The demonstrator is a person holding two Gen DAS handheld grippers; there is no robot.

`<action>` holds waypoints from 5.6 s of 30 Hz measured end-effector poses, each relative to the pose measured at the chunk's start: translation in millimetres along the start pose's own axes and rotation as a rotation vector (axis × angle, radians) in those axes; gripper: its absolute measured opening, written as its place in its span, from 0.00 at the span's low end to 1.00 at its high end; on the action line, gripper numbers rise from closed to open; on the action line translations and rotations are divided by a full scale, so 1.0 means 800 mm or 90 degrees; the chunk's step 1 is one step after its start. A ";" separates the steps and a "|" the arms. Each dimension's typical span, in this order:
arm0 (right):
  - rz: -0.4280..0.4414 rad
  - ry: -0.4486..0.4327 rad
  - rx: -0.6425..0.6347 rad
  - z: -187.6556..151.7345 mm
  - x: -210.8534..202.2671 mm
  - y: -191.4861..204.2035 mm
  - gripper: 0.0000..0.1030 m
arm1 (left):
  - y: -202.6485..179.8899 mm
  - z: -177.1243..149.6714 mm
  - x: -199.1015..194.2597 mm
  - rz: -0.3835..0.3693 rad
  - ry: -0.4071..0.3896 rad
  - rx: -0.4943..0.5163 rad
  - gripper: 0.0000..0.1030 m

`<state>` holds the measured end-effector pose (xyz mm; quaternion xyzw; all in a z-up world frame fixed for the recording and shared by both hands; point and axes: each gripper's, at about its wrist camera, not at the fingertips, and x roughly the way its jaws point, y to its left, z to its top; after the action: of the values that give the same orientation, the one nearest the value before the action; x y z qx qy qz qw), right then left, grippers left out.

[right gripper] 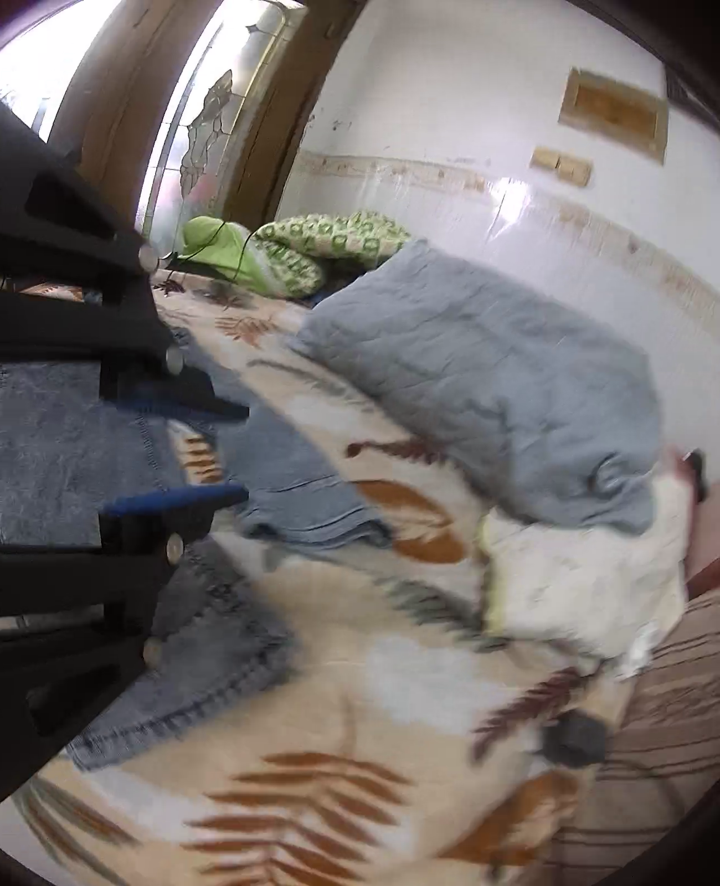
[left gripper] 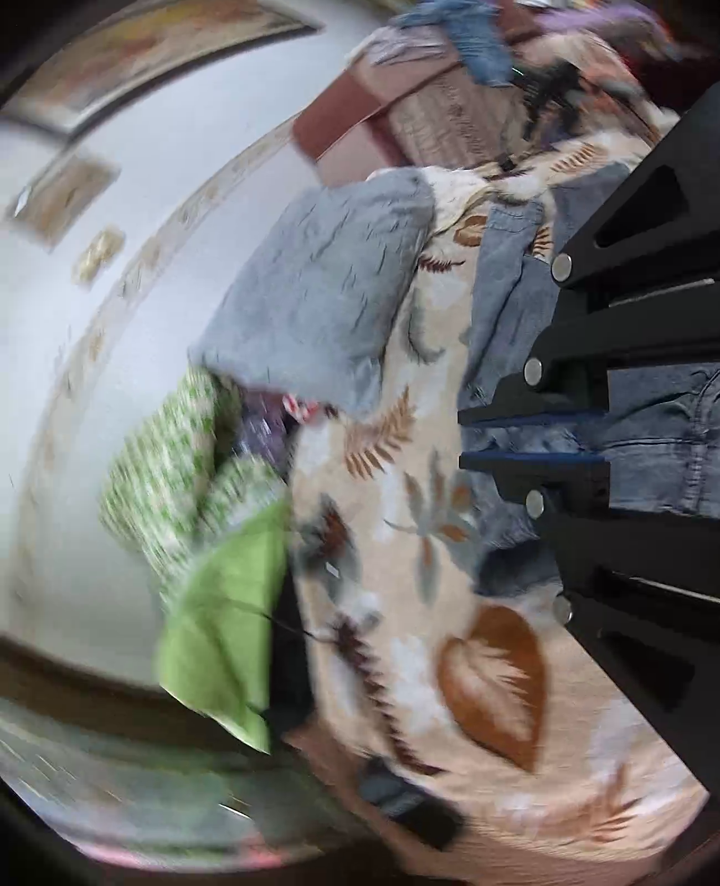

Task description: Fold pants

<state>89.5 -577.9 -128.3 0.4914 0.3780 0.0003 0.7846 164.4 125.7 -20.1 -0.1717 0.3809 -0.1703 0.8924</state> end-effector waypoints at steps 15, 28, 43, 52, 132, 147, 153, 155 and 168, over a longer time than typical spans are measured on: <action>-0.003 0.040 0.180 -0.001 0.163 -0.032 0.73 | 0.117 -0.007 0.083 0.053 0.166 -0.231 0.57; -0.034 0.043 0.274 -0.018 0.184 -0.051 0.64 | 0.152 0.006 0.136 0.017 0.211 -0.330 0.67; -0.070 -0.009 0.259 -0.011 0.195 -0.047 0.49 | 0.121 0.024 0.210 0.043 0.321 -0.317 0.49; -0.066 -0.035 0.215 0.002 0.185 -0.044 0.20 | 0.129 0.029 0.226 0.095 0.258 -0.317 0.03; -0.063 0.256 -0.201 -0.215 0.344 0.200 0.28 | -0.086 -0.270 0.115 -0.150 0.265 0.101 0.29; -0.060 0.201 -0.257 -0.194 0.241 0.186 0.31 | -0.054 -0.208 0.041 -0.018 0.129 0.141 0.41; -0.127 0.163 -0.284 -0.208 0.272 0.161 0.31 | 0.007 -0.203 0.063 0.164 0.155 0.132 0.42; -0.134 0.136 -0.299 -0.202 0.272 0.166 0.31 | 0.020 -0.198 0.066 0.158 0.146 0.115 0.49; -0.159 0.006 -0.220 -0.169 0.072 0.063 0.32 | -0.017 -0.198 0.034 0.131 0.110 0.099 0.51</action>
<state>69.2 -426.4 -154.3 0.2988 0.4340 -0.0300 0.8494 62.7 73.7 -134.1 -0.0469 0.4574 -0.1209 0.8797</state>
